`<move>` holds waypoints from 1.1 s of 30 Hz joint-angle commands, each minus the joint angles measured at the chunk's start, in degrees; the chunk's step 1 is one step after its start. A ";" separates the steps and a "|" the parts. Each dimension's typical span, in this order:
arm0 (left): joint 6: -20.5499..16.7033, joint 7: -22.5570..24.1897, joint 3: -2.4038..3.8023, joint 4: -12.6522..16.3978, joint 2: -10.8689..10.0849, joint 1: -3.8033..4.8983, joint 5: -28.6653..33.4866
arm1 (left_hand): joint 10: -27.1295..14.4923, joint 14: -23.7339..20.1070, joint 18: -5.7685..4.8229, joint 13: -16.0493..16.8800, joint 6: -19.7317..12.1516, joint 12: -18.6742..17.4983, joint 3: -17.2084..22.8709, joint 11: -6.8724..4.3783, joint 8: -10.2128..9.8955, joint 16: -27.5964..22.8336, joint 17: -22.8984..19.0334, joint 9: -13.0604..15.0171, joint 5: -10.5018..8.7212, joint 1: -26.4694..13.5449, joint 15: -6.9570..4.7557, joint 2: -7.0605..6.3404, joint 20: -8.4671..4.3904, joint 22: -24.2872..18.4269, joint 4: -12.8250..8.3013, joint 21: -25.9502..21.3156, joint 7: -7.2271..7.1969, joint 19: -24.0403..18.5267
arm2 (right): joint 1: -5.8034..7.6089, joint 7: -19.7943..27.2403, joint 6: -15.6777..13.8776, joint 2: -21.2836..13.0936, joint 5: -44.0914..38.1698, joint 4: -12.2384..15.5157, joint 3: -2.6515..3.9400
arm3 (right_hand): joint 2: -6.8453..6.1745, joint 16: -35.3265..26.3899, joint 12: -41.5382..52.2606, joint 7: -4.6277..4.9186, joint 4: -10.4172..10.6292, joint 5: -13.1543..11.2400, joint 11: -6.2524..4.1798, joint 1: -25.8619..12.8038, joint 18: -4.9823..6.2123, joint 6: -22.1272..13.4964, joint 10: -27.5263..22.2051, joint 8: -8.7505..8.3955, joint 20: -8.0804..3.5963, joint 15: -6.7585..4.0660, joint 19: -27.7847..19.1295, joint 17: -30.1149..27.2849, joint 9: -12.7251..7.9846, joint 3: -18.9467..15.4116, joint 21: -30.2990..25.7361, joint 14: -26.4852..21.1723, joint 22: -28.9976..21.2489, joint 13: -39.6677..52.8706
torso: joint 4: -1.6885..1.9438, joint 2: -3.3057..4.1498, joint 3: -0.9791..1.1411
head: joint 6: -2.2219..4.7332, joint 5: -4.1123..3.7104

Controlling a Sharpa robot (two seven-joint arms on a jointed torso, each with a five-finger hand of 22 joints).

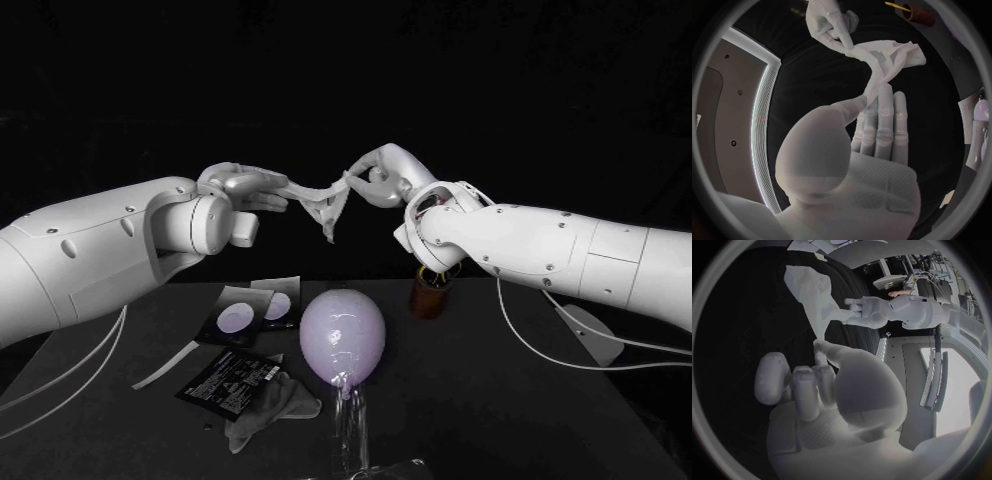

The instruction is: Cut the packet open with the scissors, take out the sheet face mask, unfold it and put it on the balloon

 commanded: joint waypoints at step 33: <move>-0.46 2.24 0.09 -1.79 1.53 -0.22 -0.23 | 0.80 0.15 0.60 0.03 0.55 0.17 0.39 -0.49 -0.38 -0.36 0.13 0.06 0.24 0.30 -0.23 0.00 -0.29 0.10 0.10 0.22 -0.10 -0.25 | -2.03 0.32 -5.84 -6.13 2.72 12.25 0.04 | -0.58 0.20 0.07 -0.62 -0.39 0.25 -0.45 -0.13 0.49 0.98 4.21 0.53 -0.11 -0.28 0.18 15.08 0.40 1.11 0.13 5.98 -0.05 11.81 | 0.12 -0.16 -0.05 | -0.12 0.10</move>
